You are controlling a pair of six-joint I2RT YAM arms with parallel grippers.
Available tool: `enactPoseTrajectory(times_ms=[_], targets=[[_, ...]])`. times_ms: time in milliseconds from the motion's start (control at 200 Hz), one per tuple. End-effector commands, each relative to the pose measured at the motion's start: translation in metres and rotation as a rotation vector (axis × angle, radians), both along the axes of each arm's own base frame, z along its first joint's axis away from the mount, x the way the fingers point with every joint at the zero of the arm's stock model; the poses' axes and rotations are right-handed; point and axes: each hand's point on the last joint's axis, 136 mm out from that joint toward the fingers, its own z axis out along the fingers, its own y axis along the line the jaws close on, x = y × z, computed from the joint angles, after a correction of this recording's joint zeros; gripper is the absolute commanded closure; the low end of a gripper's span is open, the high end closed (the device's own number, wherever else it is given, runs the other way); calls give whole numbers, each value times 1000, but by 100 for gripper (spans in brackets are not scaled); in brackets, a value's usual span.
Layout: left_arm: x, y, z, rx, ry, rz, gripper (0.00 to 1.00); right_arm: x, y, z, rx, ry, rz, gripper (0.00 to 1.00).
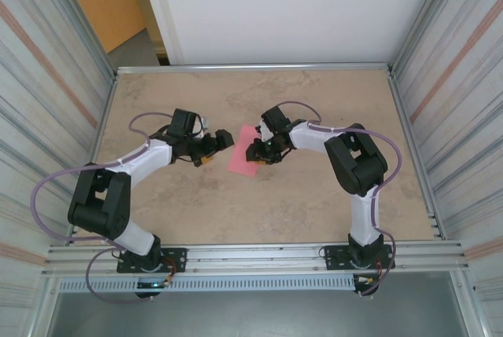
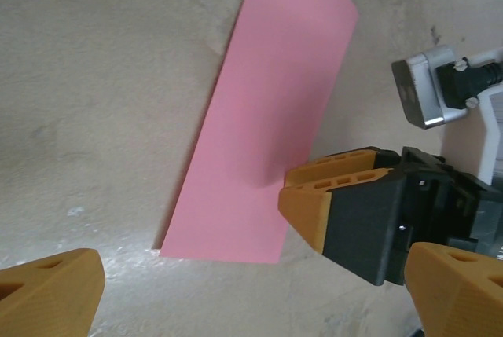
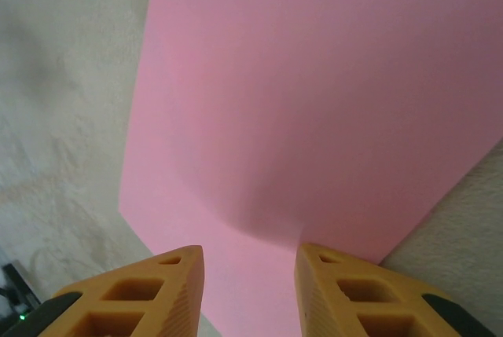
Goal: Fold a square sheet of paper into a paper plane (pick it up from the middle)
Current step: Third fold the triangle at the center of the table.
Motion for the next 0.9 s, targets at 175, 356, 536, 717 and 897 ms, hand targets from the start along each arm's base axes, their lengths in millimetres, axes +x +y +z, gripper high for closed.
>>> enactPoseTrajectory(times_ms=[175,356,536,717,897], targets=[[-18,-20,-11,-72,62,-76,6,-16,-36,7,-78,-85,138,62],[-30,-37,-18,-106,108,-102,10,4,-26,42,46,-149,-31,62],[-39,-47,-29,-105,160,-106,16,9,-27,28,66,-70,-159,66],[-43,-54,-37,-110,194,-117,23,7,-34,8,28,-19,-181,68],[-45,-53,-44,-96,212,-105,30,3,-41,-8,-5,25,-191,69]])
